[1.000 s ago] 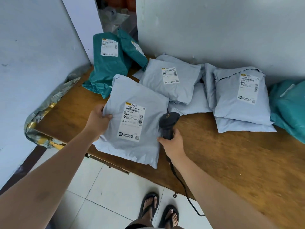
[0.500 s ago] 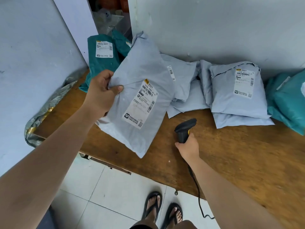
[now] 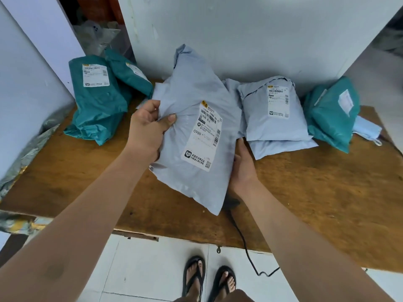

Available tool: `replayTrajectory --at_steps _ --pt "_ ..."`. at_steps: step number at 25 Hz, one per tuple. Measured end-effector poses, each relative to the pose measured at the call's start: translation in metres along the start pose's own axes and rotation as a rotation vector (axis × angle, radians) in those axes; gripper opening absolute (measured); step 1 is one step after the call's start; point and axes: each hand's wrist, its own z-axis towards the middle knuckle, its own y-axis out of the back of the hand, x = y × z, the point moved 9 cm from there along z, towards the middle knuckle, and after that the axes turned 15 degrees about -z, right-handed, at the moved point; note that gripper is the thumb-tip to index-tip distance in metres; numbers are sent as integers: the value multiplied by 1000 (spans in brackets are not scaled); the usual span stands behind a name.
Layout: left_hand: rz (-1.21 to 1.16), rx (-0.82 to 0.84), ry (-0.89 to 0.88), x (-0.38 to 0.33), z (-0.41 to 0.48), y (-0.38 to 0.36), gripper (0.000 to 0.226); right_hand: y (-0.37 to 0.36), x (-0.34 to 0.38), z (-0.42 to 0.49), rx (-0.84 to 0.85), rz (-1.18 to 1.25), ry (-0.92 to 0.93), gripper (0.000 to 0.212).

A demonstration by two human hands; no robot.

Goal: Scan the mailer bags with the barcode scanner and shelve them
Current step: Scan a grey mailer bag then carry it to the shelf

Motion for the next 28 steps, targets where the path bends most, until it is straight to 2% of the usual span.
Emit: replayTrajectory --at_steps 2,5,7,12,14,16,18,19,21,25,28 --pt "-65 41 28 8 0 -20 28 2 5 -12 65 27 20 53" --pt "-121 128 80 26 -1 -58 26 44 27 -34 33 21 138 62" --pt "-135 214 130 43 -10 -95 25 87 48 -59 -89 22 205 65" --pt "-167 448 257 86 -56 -217 22 216 85 -150 -441 22 325 46" --pt "-159 523 322 108 -87 -276 18 271 97 -199 -527 5 389 51" --pt "-162 609 390 131 -130 -336 3 330 107 -254 -618 -14 445 57" --pt "-147 673 424 151 -182 -397 28 387 116 -311 -717 -26 510 46" --pt "-155 698 425 157 -207 -426 33 410 120 -338 -752 -26 539 38" --pt "-195 773 440 171 -269 -493 27 468 126 -402 -838 -27 593 26" --pt "-276 863 460 190 -363 -601 25 571 146 -499 -947 -21 676 33" --pt "-279 891 477 199 -390 -657 46 617 167 -533 -962 -30 735 34"
